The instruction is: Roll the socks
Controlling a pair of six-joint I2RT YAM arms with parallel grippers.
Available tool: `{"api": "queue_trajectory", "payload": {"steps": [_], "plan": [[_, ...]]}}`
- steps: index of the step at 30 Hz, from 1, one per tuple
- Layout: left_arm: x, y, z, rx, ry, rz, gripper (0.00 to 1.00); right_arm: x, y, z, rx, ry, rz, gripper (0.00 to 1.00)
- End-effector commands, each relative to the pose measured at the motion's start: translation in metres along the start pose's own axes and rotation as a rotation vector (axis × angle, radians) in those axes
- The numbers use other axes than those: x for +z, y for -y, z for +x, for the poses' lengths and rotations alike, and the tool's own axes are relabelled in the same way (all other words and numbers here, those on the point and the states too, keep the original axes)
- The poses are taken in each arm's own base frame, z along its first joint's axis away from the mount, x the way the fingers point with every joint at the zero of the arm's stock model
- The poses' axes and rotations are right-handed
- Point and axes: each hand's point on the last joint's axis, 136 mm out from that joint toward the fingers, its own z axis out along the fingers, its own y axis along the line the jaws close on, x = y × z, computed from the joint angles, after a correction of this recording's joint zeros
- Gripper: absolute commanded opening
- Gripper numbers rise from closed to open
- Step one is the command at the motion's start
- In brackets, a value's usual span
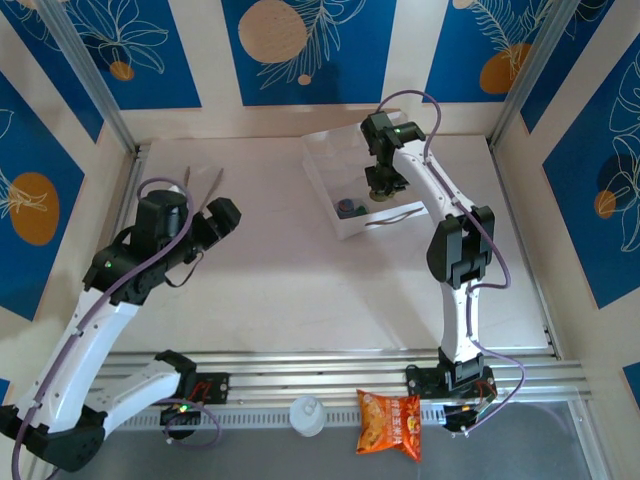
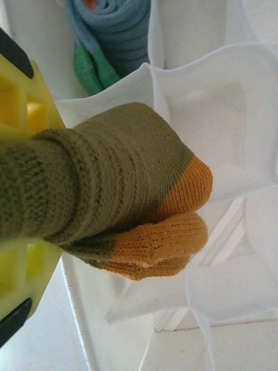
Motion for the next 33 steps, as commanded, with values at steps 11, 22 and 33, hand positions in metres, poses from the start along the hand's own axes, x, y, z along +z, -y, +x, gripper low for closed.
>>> {"api": "queue_trajectory", "payload": {"steps": [11,22,33], "plan": [[0.002,-0.004,0.005,0.032,-0.008,-0.009,0.96,0.009,-0.016,0.013,-0.019,-0.077,0.018,0.0],[-0.004,-0.011,0.006,0.024,-0.002,-0.024,0.96,-0.008,-0.021,0.006,-0.029,0.017,0.065,0.0],[-0.001,-0.012,0.009,0.001,-0.006,-0.016,0.96,-0.037,-0.025,0.004,0.033,0.056,-0.01,0.0]]}}
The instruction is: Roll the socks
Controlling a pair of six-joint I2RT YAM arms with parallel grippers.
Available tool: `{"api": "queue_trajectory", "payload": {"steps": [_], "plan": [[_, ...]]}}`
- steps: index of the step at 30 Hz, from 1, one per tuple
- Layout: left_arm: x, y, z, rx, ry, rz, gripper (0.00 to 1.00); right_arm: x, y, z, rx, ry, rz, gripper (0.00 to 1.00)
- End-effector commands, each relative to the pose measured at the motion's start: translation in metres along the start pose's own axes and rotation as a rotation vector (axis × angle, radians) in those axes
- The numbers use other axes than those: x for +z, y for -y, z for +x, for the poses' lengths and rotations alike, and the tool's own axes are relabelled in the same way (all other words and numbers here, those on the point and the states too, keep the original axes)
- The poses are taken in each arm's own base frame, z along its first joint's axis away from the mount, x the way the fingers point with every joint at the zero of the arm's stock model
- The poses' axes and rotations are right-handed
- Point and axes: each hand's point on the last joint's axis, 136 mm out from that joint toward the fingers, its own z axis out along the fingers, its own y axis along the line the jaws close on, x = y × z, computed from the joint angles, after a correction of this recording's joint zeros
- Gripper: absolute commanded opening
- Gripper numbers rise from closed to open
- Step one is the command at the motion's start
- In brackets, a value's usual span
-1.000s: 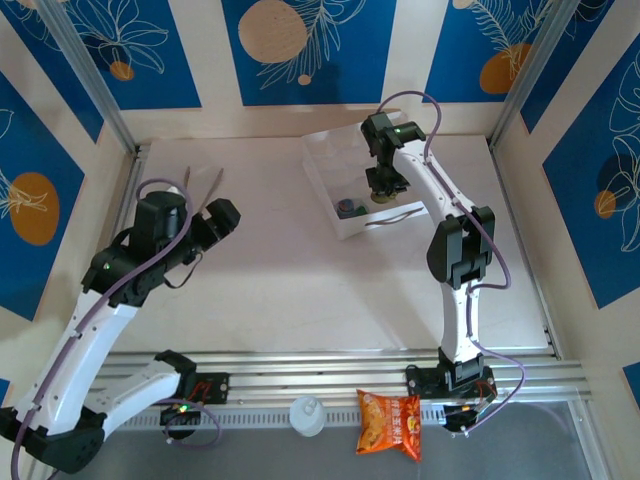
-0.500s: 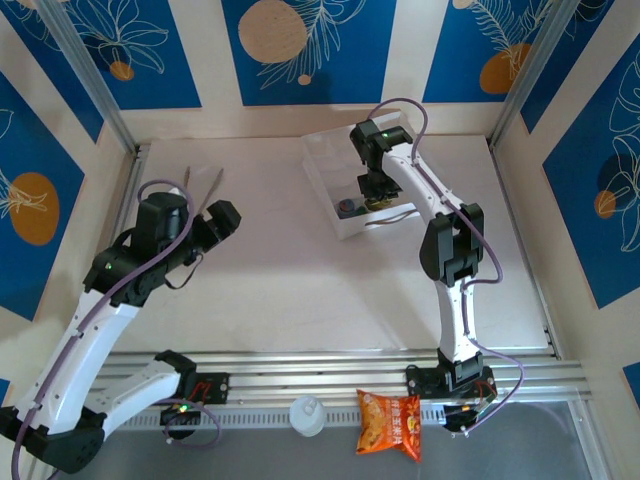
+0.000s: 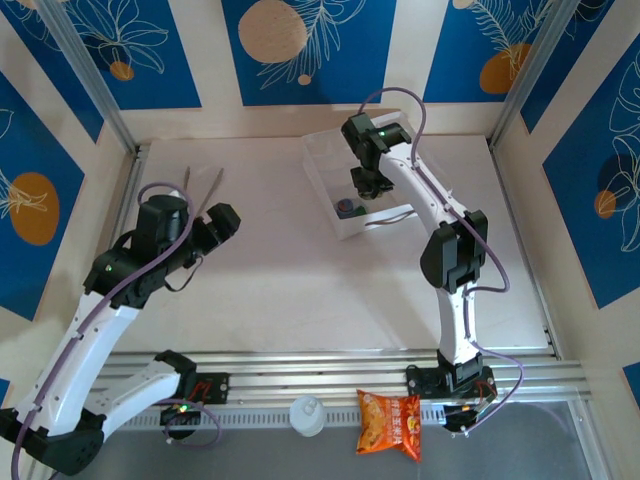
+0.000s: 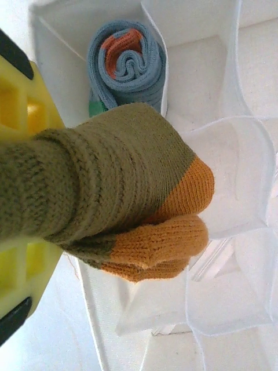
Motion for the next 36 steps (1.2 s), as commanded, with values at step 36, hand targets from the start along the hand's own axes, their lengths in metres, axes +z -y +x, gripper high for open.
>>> {"api": "queue_trajectory", "payload": {"steps": [36], "plan": [[-0.027,-0.013,0.001,-0.011,0.046,-0.002,0.96,0.068,0.002,0.03,-0.043,-0.208,-0.011,0.0]]}}
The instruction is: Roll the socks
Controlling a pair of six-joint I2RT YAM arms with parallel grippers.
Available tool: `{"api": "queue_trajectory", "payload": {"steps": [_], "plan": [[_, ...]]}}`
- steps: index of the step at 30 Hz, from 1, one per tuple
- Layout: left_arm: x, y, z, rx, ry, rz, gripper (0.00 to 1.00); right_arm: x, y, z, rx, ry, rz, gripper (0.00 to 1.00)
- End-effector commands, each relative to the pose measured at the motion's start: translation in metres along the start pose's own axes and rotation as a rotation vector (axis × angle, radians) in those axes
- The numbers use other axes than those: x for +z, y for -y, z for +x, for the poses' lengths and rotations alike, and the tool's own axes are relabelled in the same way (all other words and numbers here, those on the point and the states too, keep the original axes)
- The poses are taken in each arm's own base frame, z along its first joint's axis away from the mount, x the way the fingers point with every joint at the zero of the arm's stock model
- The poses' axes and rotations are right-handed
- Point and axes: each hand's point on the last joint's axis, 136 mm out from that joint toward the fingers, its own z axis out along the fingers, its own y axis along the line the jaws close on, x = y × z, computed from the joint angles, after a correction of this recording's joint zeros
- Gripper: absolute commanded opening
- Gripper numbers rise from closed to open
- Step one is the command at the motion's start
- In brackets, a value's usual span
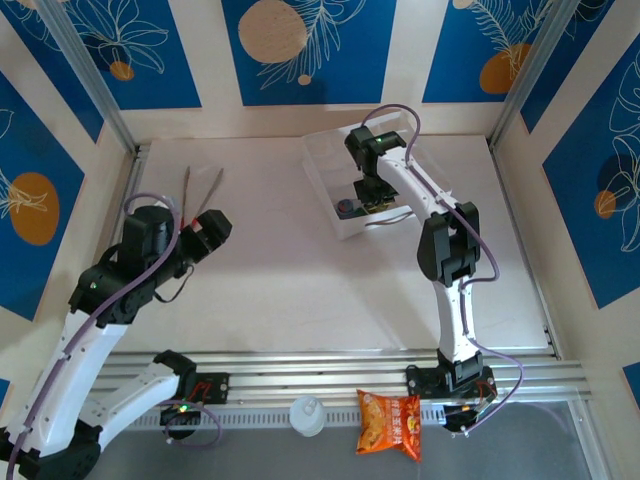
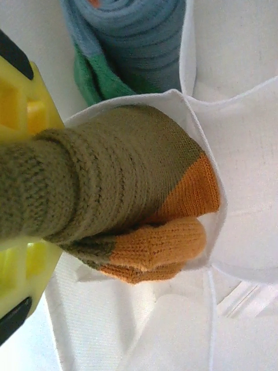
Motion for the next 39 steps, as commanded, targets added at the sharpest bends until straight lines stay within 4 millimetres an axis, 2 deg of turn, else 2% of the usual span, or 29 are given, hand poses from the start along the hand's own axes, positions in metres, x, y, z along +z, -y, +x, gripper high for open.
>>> {"api": "queue_trajectory", "payload": {"steps": [1,6,7,11,12,14,18,23,27,28,29,30,32,33,35,37,39], "plan": [[-0.004,-0.006,0.0,0.0,0.009,-0.022,0.96,0.015,0.001,0.005,-0.003,-0.066,-0.013,0.0],[-0.003,-0.004,-0.001,0.001,0.009,-0.019,0.96,0.028,0.0,0.002,0.016,-0.107,-0.044,0.02],[-0.003,-0.003,-0.001,0.003,0.009,-0.017,0.96,0.028,-0.001,0.002,0.018,-0.111,-0.05,0.08],[-0.003,-0.002,-0.002,0.004,0.012,-0.016,0.96,0.023,-0.002,0.002,0.019,-0.113,-0.056,0.43],[-0.003,-0.002,-0.002,0.003,0.014,-0.014,0.96,0.021,0.0,0.002,0.016,-0.108,-0.049,0.49],[-0.003,-0.001,-0.003,0.003,0.015,-0.011,0.96,0.015,0.004,0.0,0.013,-0.09,-0.043,0.55],[-0.003,0.0,-0.004,0.007,0.015,-0.011,0.96,-0.013,0.015,-0.009,0.035,-0.017,-0.057,0.63],[-0.005,-0.001,-0.005,0.012,0.02,-0.014,0.97,-0.046,0.029,-0.021,0.088,0.085,-0.09,0.63],[-0.013,-0.004,-0.01,0.029,0.035,-0.046,0.99,-0.082,0.05,-0.029,0.172,0.232,-0.1,0.63],[-0.016,-0.005,-0.011,0.036,0.039,-0.057,1.0,-0.093,0.056,-0.028,0.2,0.284,-0.103,0.9],[-0.019,-0.007,-0.013,0.043,0.046,-0.073,1.0,-0.107,0.066,-0.029,0.241,0.366,-0.102,0.99],[-0.023,-0.01,-0.015,0.051,0.053,-0.091,1.0,-0.122,0.076,-0.027,0.279,0.463,-0.1,0.99],[-0.029,-0.013,-0.02,0.08,0.073,-0.112,1.0,-0.141,0.096,-0.012,0.355,0.644,-0.074,0.99],[-0.033,-0.014,-0.023,0.099,0.088,-0.122,1.0,-0.156,0.103,-0.001,0.365,0.749,-0.079,0.99],[-0.039,-0.023,-0.029,0.128,0.115,-0.175,1.0,-0.17,0.112,0.025,0.382,0.869,-0.072,0.99],[-0.042,-0.04,-0.031,0.163,0.124,-0.273,1.0,-0.161,0.122,0.051,0.416,0.869,-0.033,0.99],[-0.048,-0.072,-0.035,0.161,0.15,-0.461,1.0,-0.127,0.144,0.088,0.527,0.739,0.113,0.99]]}}
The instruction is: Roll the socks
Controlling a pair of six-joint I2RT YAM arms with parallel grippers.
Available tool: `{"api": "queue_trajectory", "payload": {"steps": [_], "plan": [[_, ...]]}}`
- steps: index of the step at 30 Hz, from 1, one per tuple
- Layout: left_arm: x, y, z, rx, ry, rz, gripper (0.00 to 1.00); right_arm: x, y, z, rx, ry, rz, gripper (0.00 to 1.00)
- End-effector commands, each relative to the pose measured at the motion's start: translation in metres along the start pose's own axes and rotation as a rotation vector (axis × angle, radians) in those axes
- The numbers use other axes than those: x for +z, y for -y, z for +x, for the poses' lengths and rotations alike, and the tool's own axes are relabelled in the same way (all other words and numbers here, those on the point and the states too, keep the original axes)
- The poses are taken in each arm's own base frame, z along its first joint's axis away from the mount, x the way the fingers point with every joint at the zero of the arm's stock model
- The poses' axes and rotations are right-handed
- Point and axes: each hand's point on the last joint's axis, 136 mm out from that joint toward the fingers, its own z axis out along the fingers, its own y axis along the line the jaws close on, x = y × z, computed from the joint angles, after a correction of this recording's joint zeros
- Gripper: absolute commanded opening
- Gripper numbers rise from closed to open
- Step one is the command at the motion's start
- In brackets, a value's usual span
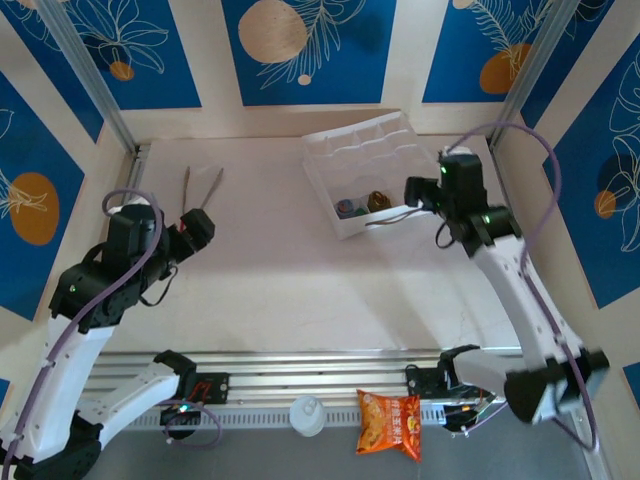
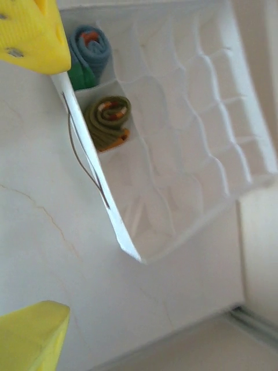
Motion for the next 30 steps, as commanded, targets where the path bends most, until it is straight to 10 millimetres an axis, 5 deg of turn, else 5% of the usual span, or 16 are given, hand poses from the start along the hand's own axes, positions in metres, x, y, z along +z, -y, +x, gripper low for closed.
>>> {"api": "queue_trajectory", "payload": {"steps": [1,5,8,11,16,25,30], "plan": [[-0.008,-0.065,-0.003,0.064,0.05,-0.35,1.0,0.021,0.046,0.038,0.083,-0.038,0.252,0.99],[-0.002,-0.113,-0.005,0.145,0.166,-0.612,1.0,0.03,0.063,0.134,-0.019,-0.287,0.22,0.99],[0.036,-0.11,0.003,0.401,0.199,-0.568,1.0,0.044,0.027,0.176,-0.206,-0.296,-0.044,0.99],[0.059,-0.116,0.011,0.518,0.245,-0.571,1.0,0.052,0.004,0.166,-0.239,-0.198,-0.174,0.99],[0.094,-0.119,0.028,0.54,0.251,-0.51,1.0,0.082,-0.006,0.132,-0.066,0.073,-0.282,0.99],[0.141,-0.123,0.039,0.56,0.24,-0.455,1.0,0.154,-0.025,0.118,-0.061,0.076,-0.433,0.99],[0.158,-0.127,0.034,0.472,0.383,-0.365,1.0,0.15,-0.019,0.124,-0.041,0.124,-0.43,0.99]]}}
